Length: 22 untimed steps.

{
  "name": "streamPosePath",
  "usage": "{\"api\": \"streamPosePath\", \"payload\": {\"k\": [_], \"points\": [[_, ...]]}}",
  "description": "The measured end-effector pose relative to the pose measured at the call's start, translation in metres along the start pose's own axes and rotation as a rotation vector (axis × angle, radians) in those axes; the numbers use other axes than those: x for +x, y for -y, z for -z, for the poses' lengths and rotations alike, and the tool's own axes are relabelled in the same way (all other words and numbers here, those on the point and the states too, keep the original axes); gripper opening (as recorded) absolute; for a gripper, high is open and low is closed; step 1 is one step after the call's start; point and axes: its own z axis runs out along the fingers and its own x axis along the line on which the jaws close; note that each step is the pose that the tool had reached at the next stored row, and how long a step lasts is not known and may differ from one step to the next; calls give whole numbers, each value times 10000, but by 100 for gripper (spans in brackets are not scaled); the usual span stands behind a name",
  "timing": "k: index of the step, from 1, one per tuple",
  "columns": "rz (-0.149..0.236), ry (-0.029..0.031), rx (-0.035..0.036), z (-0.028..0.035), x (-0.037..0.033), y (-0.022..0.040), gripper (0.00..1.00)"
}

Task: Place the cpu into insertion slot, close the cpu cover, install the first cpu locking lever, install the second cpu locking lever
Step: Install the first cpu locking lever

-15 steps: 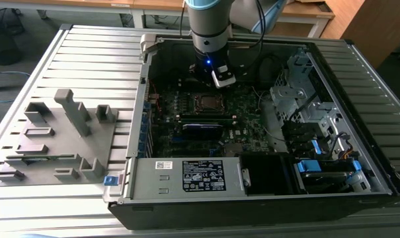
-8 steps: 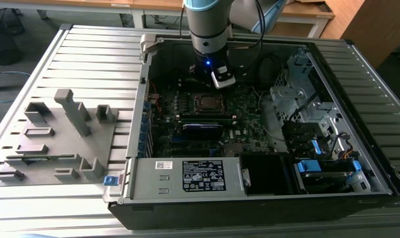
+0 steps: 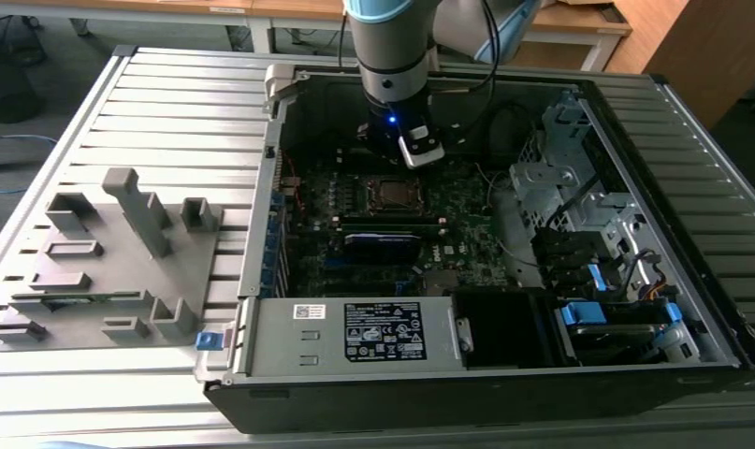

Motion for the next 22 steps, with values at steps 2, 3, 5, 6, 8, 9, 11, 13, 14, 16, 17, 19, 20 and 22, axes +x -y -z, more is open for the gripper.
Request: {"api": "streamPosePath", "payload": {"k": [2, 3, 5, 6, 8, 9, 11, 13, 14, 16, 17, 19, 20, 22], "points": [[0, 2, -4, 0, 0, 0, 11], [-2, 1, -9, 3, 0, 0, 11], [-8, -4, -23, 13, -1, -2, 11], [-11, -6, -32, 20, -3, -4, 11], [-17, -11, -54, 40, -6, -8, 11], [-23, -13, -67, 49, -8, -10, 11], [-38, -18, -98, 56, -10, -11, 11], [-83, -35, -190, 56, -10, -11, 11], [-114, -43, -245, 56, -8, -11, 11], [-167, -49, -310, 57, -1, -12, 11], [-189, -47, -324, 58, 1, -12, 11], [-223, -40, -325, 57, 2, -12, 11], [-240, -33, -323, 57, 3, -11, 11], [-285, 4, -321, 57, 12, -9, 11]]}}
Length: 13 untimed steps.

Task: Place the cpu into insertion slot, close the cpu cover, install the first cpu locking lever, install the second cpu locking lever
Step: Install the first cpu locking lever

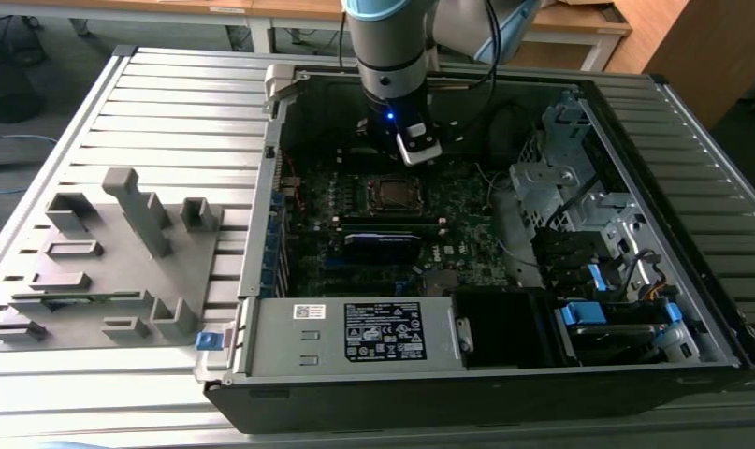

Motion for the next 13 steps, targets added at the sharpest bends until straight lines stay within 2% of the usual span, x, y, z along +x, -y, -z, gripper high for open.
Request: {"api": "streamPosePath", "payload": {"k": [3, 9, 13], "points": [[-52, 83, -6, 3, 25, 7, 11], [-90, 285, -48, -2, 92, 27, 11], [-95, 393, -73, -16, 120, 38, 11]]}}
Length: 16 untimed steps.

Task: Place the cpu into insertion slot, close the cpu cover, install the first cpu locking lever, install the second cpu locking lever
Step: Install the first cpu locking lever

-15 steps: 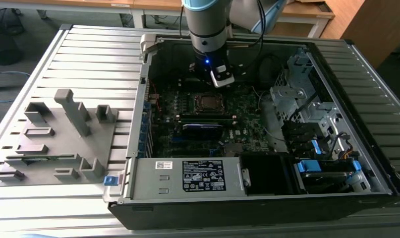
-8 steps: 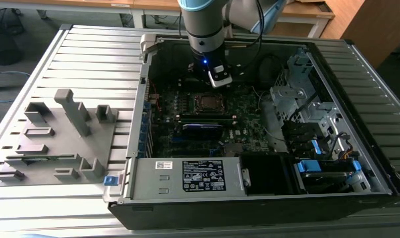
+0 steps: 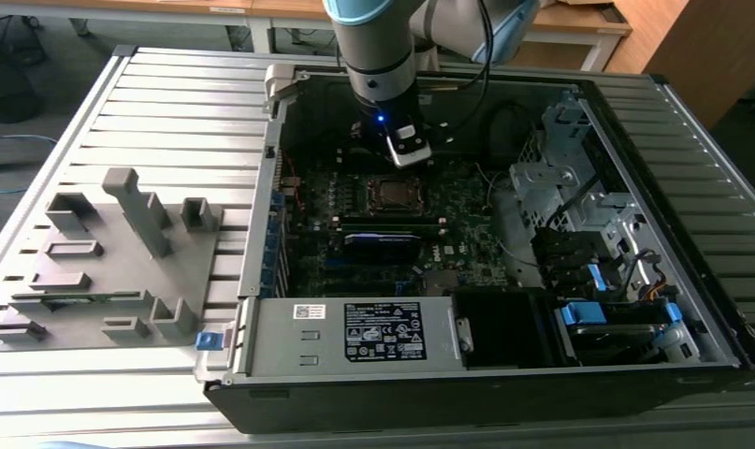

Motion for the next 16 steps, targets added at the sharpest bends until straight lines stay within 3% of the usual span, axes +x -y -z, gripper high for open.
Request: {"api": "streamPosePath", "payload": {"k": [8, 16], "points": [[25, 165, -49, -16, 13, 30, 11], [58, 333, -99, -17, 20, 98, 11]]}}
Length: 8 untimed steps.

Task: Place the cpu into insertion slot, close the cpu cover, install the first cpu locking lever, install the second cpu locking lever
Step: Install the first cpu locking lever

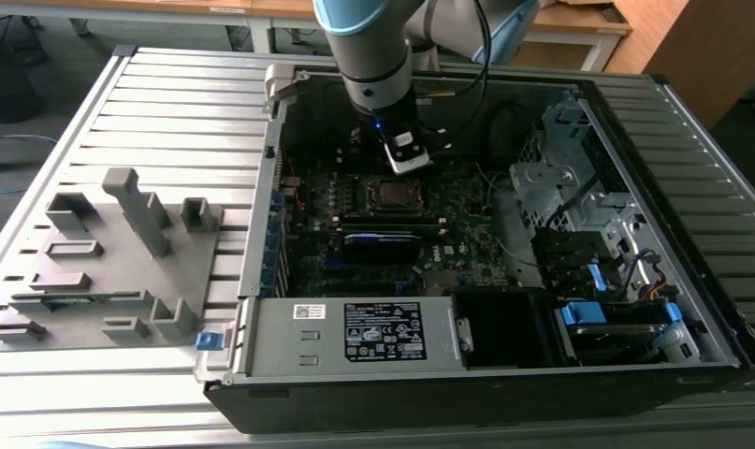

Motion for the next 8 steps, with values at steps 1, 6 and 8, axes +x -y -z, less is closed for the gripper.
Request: {"api": "streamPosePath", "payload": {"k": [1, 6, 8], "points": [[6, 33, -11, -3, 6, 6, 11], [32, 179, -60, -11, 31, 27, 11], [32, 180, -64, -11, 31, 27, 11]]}}
